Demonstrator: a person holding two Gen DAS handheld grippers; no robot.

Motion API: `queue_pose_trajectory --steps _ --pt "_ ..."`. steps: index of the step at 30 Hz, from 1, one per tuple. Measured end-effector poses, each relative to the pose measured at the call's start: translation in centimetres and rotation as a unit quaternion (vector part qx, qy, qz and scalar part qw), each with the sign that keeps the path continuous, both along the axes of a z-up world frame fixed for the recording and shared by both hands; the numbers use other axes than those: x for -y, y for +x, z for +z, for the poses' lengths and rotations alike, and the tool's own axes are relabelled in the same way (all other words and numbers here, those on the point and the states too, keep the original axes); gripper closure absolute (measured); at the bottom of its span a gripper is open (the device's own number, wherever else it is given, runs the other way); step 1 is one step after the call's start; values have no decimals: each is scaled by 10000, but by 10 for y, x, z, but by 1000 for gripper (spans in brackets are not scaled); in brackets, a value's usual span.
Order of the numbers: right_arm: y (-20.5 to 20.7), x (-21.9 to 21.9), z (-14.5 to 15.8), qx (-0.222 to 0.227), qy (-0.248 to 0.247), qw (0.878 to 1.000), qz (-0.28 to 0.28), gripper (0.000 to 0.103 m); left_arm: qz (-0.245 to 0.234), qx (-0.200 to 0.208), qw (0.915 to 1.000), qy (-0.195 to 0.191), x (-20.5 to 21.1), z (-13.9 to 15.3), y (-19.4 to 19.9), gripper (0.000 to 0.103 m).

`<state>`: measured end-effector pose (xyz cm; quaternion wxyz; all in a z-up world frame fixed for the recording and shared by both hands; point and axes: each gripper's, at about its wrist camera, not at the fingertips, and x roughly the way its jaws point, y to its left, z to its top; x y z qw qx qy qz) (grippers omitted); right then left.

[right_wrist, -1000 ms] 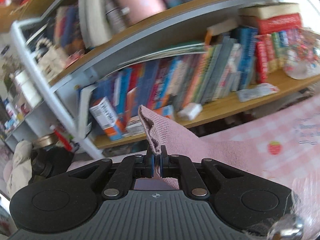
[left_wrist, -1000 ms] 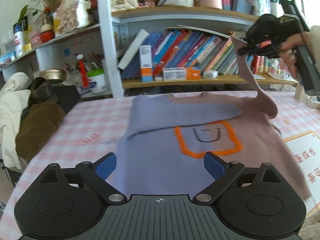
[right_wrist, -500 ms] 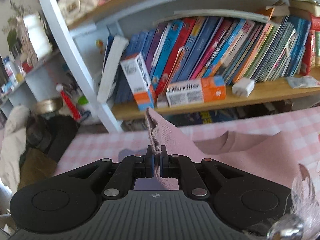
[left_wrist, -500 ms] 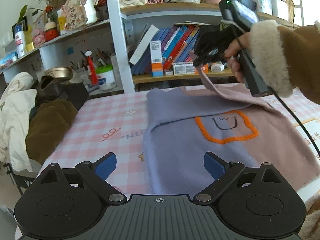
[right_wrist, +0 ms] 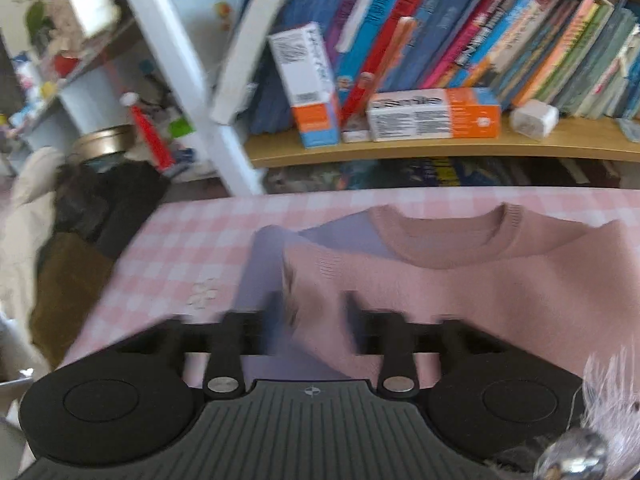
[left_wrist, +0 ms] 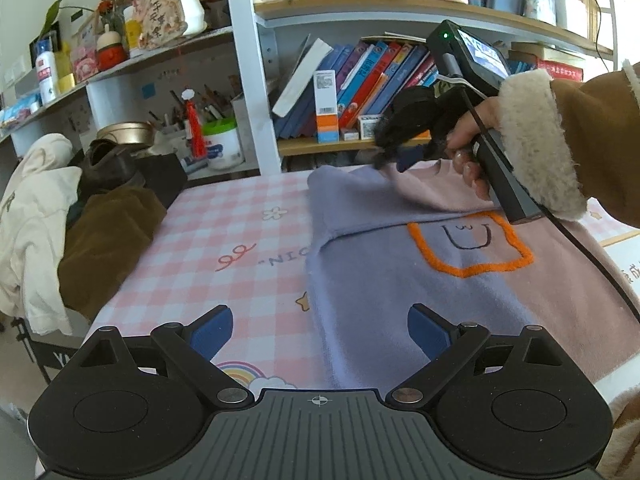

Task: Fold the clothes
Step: 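Lay the pink sleeve over the lavender sleeve and open the right gripper, then move both grippers to the sweater hem and pinch it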

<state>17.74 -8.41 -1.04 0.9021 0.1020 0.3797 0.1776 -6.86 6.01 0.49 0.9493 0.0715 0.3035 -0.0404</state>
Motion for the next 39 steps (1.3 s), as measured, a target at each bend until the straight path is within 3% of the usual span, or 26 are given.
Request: queue_pose_trajectory --steps 8,15,21,29,39 --pt "-38 22 17 98 71 9997 215 51 -30 11 10000 -87 4 0 9 7" --pt "-103 61 21 379 -316 9988 23 48 -58 10 9997 -241 8 -1 11 7" --pt "-158 94 24 613 -648 9959 -145 38 -169 -31 9995 -276 15 -3 11 7" --pt "-227 135 -3 49 -1046 9897 -976 32 -102 -302 9991 -264 22 -11 16 5" --pt "-264 180 -23 -399 -815 9837 -1555 32 371 -710 9956 -492 19 -20 19 5"
